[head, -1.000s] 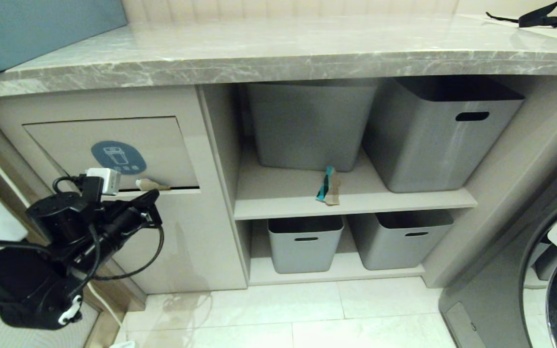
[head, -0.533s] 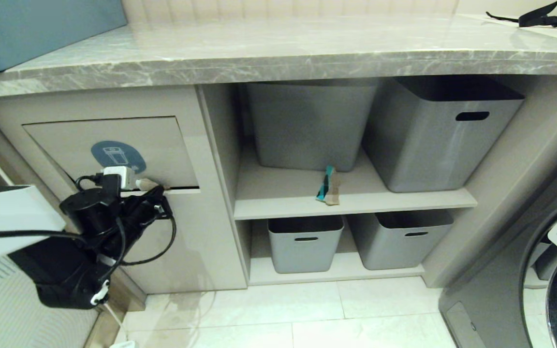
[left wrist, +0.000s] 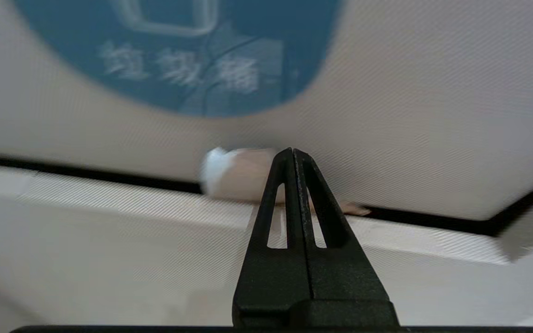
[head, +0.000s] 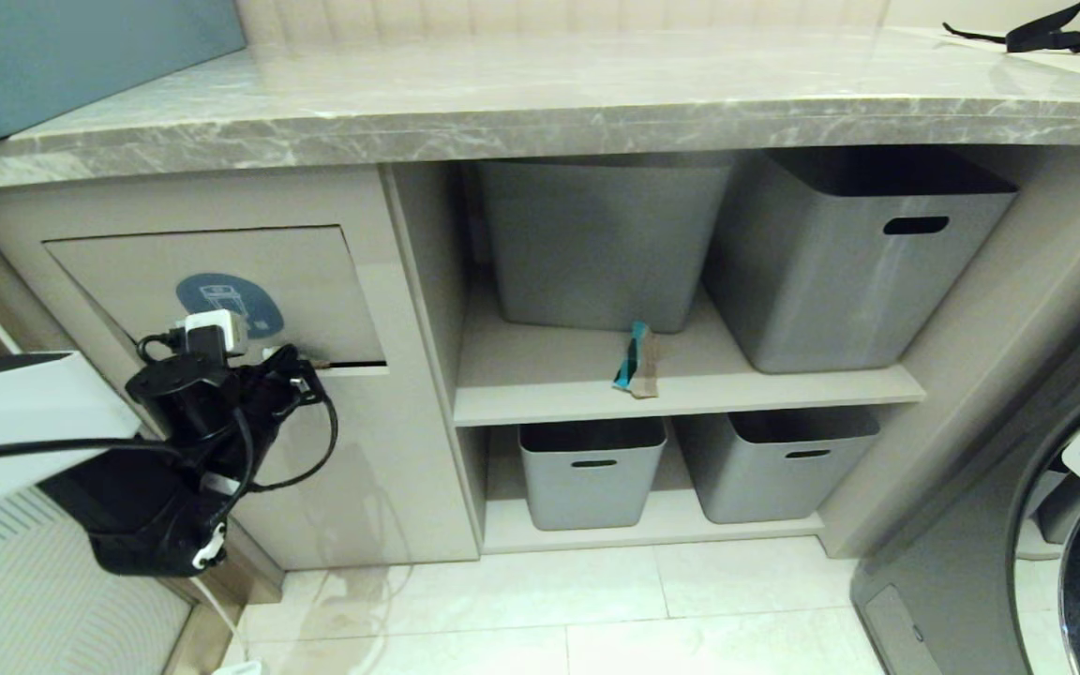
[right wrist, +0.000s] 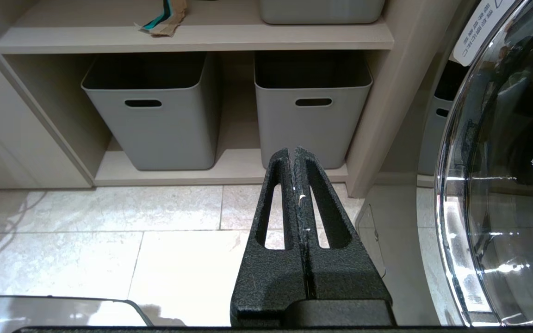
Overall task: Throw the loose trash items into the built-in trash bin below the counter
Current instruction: Put the garbage in the trash can
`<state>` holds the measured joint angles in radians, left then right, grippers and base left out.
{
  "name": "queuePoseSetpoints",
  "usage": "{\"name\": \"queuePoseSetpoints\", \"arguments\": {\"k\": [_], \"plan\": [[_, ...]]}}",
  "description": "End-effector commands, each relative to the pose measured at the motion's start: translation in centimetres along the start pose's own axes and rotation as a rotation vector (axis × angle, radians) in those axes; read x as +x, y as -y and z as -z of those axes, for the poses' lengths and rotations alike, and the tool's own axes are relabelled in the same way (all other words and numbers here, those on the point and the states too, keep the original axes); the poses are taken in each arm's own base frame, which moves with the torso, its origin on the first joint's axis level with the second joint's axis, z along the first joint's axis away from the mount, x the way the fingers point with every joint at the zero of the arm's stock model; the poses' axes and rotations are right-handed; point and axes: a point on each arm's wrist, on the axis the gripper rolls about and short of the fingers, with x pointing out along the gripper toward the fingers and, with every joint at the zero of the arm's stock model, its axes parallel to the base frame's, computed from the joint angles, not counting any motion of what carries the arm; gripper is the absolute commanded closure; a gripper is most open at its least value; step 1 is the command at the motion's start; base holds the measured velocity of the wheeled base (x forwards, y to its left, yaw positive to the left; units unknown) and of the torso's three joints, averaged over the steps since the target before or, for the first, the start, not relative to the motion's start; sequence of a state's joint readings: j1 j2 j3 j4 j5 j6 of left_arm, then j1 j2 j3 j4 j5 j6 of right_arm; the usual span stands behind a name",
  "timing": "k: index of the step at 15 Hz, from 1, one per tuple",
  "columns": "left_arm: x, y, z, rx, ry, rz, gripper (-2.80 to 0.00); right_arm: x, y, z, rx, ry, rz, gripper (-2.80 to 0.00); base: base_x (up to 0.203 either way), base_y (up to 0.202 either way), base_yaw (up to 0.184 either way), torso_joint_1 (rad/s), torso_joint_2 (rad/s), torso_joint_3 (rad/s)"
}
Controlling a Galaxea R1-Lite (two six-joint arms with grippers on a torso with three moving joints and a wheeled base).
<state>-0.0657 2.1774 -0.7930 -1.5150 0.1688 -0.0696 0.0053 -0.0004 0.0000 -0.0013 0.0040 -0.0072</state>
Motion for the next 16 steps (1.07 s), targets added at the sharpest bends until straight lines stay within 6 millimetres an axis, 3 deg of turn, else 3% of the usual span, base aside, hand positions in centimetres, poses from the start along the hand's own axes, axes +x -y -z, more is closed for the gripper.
{"name": "queuePoseSetpoints", "arguments": {"k": [1,5,9,16], "plan": [[-0.3,0.0,0.0,-0.002,-0.001,-0.003,0.0,0.0,0.0,0.0,0.0,0.001,-0.001,0.0,0.0,0.0,0.0,0.0,0.0,0.0],[-0.9,-0.2,0.5,0.003,-0.031,-0.01,0.0,0.0,0.0,0.0,0.0,0.001,-0.001,0.0,0.0,0.0,0.0,0.0,0.0,0.0],[-0.2,-1.0,1.4,0.008,-0.047,-0.029,0.0,0.0,0.0,0.0,0.0,0.001,-0.001,0.0,0.0,0.0,0.0,0.0,0.0,0.0],[4.1,-1.1,1.6,0.002,-0.006,-0.005,0.0,0.0,0.0,0.0,0.0,0.001,-0.001,0.0,0.0,0.0,0.0,0.0,0.0,0.0]]}}
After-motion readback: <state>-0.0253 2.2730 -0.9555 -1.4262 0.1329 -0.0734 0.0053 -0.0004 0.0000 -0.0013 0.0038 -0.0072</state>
